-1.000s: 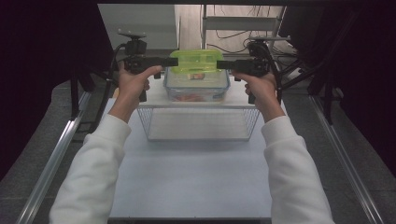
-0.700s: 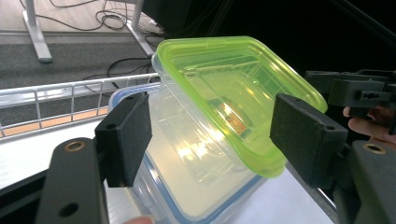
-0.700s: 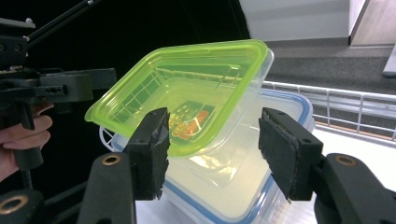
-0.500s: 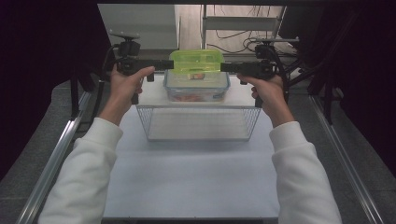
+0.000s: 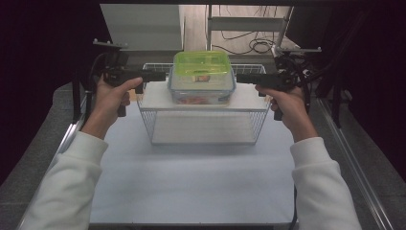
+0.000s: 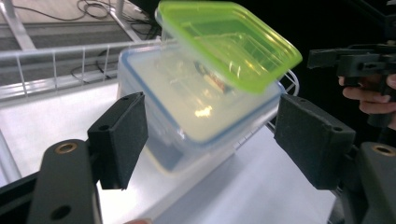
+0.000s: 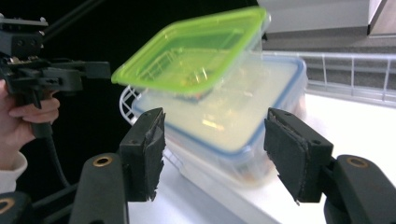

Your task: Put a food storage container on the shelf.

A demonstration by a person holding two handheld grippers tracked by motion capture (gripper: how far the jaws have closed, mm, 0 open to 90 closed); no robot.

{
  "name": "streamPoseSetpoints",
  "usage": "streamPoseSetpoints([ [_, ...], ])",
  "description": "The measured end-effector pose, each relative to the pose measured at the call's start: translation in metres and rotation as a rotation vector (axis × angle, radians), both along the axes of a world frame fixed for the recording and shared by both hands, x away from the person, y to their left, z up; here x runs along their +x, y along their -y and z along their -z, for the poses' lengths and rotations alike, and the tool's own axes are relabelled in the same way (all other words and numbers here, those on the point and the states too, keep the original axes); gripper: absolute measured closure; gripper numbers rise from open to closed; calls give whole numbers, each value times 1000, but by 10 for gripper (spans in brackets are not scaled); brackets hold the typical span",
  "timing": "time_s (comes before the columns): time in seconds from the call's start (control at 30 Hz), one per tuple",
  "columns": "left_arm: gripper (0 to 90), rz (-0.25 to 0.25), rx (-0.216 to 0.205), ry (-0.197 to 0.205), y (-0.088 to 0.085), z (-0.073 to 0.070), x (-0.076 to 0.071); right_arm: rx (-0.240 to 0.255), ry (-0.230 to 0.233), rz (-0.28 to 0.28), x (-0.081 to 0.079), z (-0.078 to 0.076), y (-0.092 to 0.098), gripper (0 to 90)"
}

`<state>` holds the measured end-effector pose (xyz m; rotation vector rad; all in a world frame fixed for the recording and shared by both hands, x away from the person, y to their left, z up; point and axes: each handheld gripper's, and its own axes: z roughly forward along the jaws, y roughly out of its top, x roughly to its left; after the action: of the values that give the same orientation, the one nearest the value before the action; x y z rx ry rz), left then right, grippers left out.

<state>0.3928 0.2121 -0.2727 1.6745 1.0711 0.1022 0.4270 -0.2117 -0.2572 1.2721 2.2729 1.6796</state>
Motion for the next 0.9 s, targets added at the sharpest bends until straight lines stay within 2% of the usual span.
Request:
streamPoseSetpoints([
  [0.27,263,44,25,7,-10,19,-32,-26,-8,-36,-22,16,11,383],
  [0.33,263,53,38,11,-11,24,-42,-36,-4,-50,-30,23,14,381],
  [0.43,262,71,34,21,-12,34,-57,-41,-1,-72,-42,37,19,378],
  [0.6,262,101,60,31,-8,49,-73,-43,-11,-87,-55,60,27,378],
  [0.7,262,121,66,18,-4,65,-82,-54,-30,-95,-59,74,31,377],
  [0.9,262,119,93,3,-1,95,-97,-78,-60,-102,-69,101,38,377],
])
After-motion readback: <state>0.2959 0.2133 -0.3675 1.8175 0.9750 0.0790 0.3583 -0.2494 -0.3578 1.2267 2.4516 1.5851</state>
